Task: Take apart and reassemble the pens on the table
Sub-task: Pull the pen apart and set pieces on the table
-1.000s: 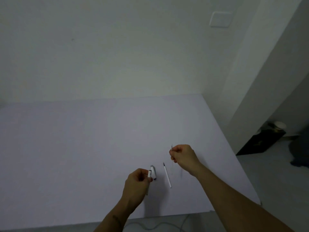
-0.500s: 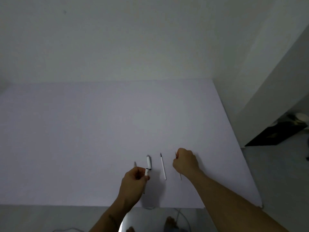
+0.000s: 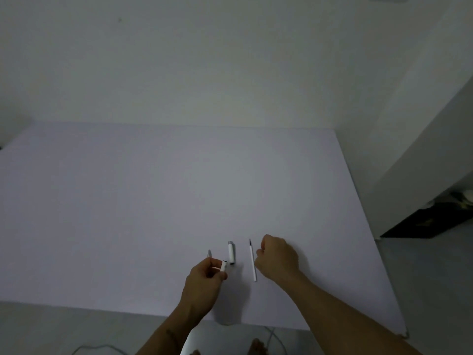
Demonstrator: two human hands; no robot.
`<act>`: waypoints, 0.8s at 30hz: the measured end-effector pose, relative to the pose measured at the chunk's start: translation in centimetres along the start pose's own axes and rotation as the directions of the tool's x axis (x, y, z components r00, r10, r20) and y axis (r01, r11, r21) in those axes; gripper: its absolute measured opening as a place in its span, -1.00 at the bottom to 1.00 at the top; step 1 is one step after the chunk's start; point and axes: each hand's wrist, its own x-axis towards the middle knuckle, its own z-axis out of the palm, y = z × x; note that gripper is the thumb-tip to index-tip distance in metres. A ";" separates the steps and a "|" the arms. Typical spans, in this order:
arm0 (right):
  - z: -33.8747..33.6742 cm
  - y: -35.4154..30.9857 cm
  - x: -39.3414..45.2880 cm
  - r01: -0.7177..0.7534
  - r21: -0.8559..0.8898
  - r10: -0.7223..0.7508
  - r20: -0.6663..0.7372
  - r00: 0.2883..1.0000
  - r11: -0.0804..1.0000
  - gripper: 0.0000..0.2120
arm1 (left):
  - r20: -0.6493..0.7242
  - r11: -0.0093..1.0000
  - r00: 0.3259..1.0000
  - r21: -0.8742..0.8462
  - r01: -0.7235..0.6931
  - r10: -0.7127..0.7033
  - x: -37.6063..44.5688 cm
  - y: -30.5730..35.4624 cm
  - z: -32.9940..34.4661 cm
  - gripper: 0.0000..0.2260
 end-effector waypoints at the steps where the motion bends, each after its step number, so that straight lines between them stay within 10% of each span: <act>1: 0.2 -0.6 0.0 0.011 -0.035 -0.010 0.021 1.000 0.999 -0.82 | -0.007 1.000 1.000 0.005 -0.001 0.001 0.0 0.0 -0.2 -0.90; 12: 2.1 -4.1 -0.2 -0.038 -0.192 0.063 0.127 0.990 0.981 -0.79 | 0.034 0.999 0.999 0.034 -0.017 0.016 0.2 -0.5 -2.9 -0.82; 24: -0.6 -7.3 -1.6 -0.145 0.240 0.156 -0.027 0.987 0.960 -0.86 | 0.104 1.000 0.994 -0.029 -0.011 0.014 0.4 -0.6 -6.3 -0.86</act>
